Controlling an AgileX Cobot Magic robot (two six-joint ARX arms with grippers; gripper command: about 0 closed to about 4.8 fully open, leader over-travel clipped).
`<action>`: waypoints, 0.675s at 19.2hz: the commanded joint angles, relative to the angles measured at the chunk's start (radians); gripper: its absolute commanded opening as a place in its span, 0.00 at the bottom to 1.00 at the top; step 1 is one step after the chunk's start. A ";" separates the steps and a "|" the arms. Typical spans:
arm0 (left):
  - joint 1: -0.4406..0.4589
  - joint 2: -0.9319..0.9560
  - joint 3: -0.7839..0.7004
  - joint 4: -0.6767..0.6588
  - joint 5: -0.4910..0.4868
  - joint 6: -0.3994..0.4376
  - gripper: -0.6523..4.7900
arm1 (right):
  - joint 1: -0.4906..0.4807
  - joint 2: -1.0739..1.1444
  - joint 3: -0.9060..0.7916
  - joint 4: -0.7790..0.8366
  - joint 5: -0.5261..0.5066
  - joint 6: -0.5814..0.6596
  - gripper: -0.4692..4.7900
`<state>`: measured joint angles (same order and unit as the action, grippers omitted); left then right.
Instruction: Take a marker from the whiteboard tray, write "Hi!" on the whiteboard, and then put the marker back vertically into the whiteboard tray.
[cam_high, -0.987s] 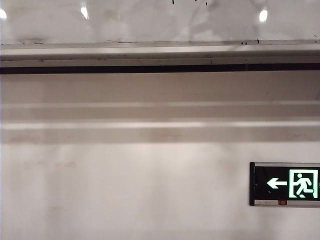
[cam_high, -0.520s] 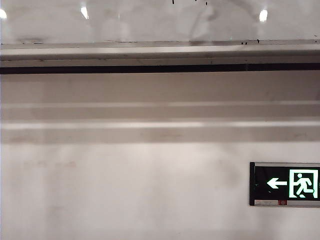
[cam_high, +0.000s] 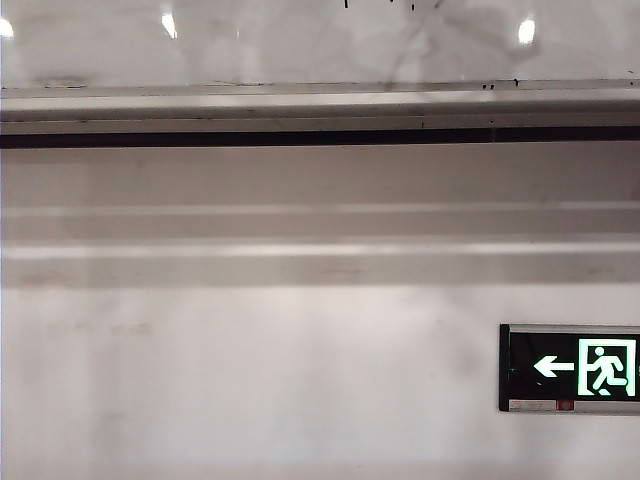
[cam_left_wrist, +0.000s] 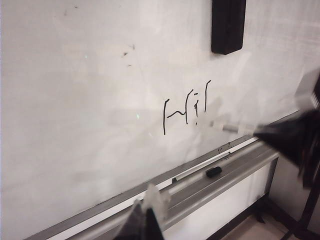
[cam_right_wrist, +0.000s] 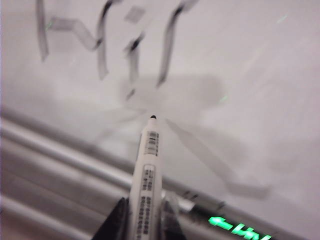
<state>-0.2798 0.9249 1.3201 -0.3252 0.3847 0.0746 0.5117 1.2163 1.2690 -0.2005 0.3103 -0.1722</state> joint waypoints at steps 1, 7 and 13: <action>0.001 -0.003 0.005 0.020 0.005 0.000 0.11 | 0.000 -0.001 -0.015 0.072 -0.006 0.018 0.08; 0.001 -0.003 0.005 0.020 0.005 0.000 0.11 | -0.012 0.006 -0.037 0.147 0.005 0.015 0.08; 0.001 -0.003 0.005 0.020 0.004 0.000 0.11 | -0.016 0.033 -0.037 0.172 0.001 0.015 0.08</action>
<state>-0.2802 0.9249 1.3201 -0.3252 0.3847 0.0746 0.4969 1.2469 1.2274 -0.0570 0.3107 -0.1585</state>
